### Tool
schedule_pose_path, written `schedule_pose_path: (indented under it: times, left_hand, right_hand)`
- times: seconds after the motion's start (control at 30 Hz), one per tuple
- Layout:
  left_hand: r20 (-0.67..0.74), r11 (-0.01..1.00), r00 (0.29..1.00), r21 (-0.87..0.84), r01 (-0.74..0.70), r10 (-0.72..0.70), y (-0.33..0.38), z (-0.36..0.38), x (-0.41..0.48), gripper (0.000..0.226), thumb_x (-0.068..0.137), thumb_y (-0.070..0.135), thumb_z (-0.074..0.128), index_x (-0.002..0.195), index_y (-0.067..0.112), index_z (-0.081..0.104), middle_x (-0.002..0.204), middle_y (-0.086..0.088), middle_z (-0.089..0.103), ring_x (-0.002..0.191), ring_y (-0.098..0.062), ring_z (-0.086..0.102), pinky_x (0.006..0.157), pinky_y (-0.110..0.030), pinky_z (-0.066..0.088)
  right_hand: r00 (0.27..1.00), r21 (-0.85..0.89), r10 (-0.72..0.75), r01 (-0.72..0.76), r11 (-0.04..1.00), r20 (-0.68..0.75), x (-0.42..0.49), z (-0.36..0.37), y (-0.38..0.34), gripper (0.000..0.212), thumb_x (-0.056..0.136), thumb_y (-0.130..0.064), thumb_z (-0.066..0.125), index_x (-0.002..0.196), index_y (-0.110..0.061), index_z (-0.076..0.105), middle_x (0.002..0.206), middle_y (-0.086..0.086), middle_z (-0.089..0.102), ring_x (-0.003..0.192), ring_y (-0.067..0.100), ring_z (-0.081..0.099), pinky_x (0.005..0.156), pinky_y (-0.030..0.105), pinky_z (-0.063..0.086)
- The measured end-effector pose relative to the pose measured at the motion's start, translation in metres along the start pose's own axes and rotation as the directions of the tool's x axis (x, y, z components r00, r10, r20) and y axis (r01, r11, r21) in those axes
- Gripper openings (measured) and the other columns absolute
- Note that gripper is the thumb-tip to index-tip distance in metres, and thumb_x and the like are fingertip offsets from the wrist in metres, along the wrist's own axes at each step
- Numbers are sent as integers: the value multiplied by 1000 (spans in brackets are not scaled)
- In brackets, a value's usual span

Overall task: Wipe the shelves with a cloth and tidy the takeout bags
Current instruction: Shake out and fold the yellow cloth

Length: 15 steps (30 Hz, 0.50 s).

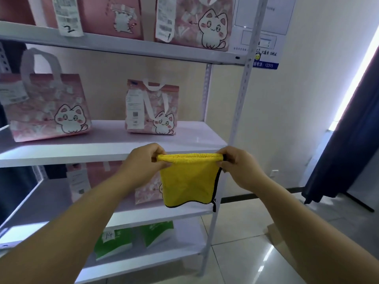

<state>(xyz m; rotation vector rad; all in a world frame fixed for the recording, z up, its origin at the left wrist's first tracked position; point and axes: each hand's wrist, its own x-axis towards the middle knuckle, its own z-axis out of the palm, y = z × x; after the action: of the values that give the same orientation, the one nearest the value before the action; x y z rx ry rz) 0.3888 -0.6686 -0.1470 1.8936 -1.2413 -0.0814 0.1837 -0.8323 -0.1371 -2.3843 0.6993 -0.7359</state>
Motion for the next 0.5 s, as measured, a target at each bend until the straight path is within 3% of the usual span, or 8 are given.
schedule_pose_path:
  times: [0.37, 0.5]
  left_hand:
    - [46, 991, 997, -117, 65, -60, -10, 40, 94, 17, 72, 35, 77, 81, 26, 65, 76, 9, 70, 69, 0, 64, 59, -18, 46]
    - [-7, 992, 1000, -121, -24, 23, -4, 38, 151, 15, 76, 30, 75, 82, 31, 62, 85, 11, 67, 78, -2, 63, 65, -22, 48]
  right_hand:
    - [995, 30, 55, -58, 998, 79, 91, -18, 64, 5, 88, -14, 60, 90, -17, 64, 68, 3, 65, 61, 15, 60, 67, 35, 51]
    - [999, -67, 3, -5, 998, -42, 145, -32, 66, 6, 83, -13, 66, 87, -17, 63, 68, -3, 65, 63, 10, 61, 62, 23, 48]
